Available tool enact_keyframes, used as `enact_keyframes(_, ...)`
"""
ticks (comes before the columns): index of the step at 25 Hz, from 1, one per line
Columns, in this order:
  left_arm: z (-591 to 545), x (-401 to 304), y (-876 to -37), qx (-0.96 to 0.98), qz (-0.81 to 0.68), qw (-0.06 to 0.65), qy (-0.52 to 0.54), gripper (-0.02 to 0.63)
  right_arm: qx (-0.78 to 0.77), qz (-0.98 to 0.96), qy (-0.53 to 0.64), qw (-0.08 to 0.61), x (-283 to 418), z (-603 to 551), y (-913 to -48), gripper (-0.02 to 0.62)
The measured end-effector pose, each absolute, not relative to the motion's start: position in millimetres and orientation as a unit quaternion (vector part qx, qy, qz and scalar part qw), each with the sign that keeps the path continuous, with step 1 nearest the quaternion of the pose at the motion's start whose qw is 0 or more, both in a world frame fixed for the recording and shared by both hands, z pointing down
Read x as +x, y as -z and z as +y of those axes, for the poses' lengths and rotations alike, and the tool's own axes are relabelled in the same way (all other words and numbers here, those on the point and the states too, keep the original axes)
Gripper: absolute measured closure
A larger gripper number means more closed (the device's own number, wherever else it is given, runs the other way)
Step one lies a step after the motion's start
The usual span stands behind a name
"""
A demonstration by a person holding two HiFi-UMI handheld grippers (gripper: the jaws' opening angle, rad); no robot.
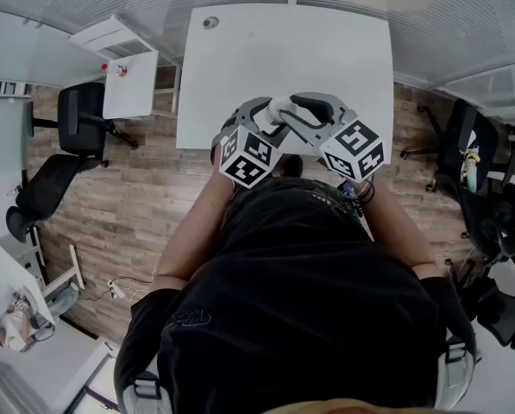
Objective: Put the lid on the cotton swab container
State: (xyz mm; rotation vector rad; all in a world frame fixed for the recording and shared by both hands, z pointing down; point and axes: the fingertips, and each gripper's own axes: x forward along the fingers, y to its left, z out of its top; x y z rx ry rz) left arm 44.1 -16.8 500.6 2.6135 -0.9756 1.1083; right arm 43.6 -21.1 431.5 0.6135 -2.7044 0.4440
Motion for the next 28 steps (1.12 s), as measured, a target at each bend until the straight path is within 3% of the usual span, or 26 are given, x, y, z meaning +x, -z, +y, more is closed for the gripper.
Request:
enact_keyframes(15, -17.2, 37.3, -505.6, 0.877, -0.323, 0.072, -0.349, 0.339, 0.224, -0.949, -0.140, 0.171, 34.0, -19.9, -435.7, 0.446)
enact_keyframes(28, -35.9, 7.3, -517.8, 0.876, -0.337, 0.077, -0.335, 0.337, 0.254, -0.941, -0.179, 0.131, 30.0, -42.9, -439.0, 0.448)
